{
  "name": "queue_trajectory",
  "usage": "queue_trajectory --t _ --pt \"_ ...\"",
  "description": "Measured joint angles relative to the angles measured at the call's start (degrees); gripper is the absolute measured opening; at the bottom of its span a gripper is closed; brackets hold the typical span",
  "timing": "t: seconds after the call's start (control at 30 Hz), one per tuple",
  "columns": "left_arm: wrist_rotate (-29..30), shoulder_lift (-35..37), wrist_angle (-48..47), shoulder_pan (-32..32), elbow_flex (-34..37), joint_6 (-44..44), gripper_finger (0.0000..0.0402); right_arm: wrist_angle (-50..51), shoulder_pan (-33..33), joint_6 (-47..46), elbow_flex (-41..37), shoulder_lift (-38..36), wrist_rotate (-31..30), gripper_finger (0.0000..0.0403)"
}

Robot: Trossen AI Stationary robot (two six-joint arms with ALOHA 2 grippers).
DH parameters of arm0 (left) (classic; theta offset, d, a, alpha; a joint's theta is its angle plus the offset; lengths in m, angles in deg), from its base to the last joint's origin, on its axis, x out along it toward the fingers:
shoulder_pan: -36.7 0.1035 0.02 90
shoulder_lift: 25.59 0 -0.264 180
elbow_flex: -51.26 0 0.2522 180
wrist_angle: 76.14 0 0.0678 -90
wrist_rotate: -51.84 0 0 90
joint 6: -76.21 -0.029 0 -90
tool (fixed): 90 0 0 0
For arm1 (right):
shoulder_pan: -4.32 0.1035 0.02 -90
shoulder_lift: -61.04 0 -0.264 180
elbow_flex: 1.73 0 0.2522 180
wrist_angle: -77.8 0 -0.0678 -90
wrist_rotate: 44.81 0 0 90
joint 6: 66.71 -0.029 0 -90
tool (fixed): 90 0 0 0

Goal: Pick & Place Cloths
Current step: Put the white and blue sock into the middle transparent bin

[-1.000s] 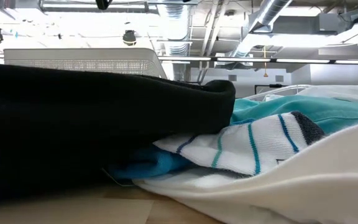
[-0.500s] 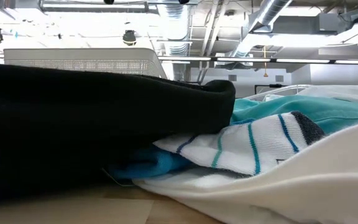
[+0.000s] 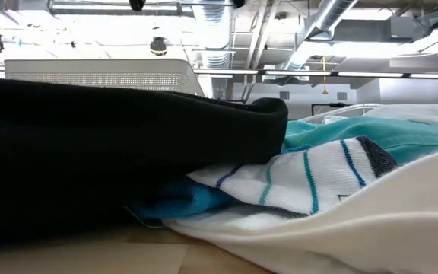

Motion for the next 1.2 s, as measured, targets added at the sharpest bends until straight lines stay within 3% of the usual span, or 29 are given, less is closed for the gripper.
queue_trajectory --t 0.13,0.33,0.53,0.87,1.03,1.2 --pt "2.6 0.0 -4.9 0.0 0.0 0.0 0.0092 9.4 -2.8 -0.8 0.1 -4.4 -9.1 0.0004" --pt "4.4 0.0 -6.4 0.0 0.1 0.3 0.0135 24.3 -11.6 -5.2 0.2 -6.1 -17.7 0.0002" --pt "4.7 0.3 -6.3 0.0 0.1 0.4 0.0139 27.9 -20.0 -4.5 0.0 2.1 -17.7 0.0001" --pt "3.1 0.3 -6.3 -0.1 0.1 0.5 0.0136 31.5 -24.7 -3.2 0.0 18.1 -14.2 0.0007" --pt "2.9 0.3 -6.3 -0.2 0.1 0.5 0.0135 32.0 -24.7 -3.2 0.0 20.6 -13.6 0.0060" --pt "-0.1 0.3 -6.4 -0.5 0.1 0.1 0.0139 32.8 -24.3 -3.2 0.0 19.3 -13.1 0.0151"
